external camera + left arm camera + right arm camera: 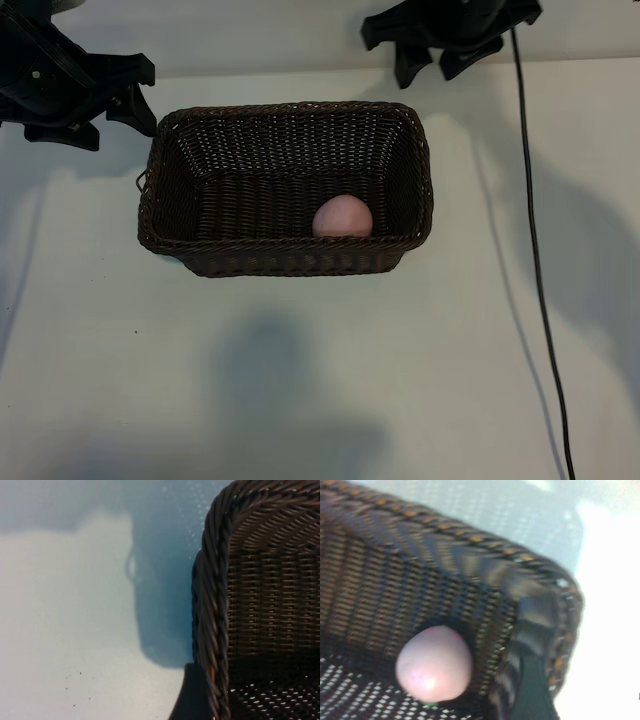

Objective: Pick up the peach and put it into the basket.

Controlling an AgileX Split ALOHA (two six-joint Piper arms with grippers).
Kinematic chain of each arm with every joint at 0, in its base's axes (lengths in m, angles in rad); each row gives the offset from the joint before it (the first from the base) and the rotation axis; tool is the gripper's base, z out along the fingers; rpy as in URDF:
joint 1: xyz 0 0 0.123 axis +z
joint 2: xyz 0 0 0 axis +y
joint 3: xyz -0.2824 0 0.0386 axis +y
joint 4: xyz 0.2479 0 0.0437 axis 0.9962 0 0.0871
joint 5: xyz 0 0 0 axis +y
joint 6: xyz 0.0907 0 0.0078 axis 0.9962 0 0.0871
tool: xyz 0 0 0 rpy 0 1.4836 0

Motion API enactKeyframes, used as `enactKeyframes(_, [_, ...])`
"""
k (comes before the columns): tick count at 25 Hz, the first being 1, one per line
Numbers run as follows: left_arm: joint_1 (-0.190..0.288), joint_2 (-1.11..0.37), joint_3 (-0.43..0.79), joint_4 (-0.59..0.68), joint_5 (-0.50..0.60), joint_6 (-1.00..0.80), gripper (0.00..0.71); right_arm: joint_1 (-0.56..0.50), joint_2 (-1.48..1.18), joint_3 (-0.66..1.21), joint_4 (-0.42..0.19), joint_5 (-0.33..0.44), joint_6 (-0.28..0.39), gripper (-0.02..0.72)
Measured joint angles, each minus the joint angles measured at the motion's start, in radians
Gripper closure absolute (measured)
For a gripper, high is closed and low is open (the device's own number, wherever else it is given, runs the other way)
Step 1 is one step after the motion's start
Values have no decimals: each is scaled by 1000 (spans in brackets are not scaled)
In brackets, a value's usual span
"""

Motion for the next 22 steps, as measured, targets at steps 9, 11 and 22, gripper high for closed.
enactKeyframes(9, [0, 0, 0, 0, 0, 0, 122, -27, -9, 90, -27, -4, -28, 206])
enactKeyframes(11, [0, 0, 0, 0, 0, 0, 122, -30, -8, 103, -38, -1, -29, 205])
enactKeyframes(22, [0, 0, 0, 0, 0, 0, 122, -113, -113, 197, -55, -2, -38, 205])
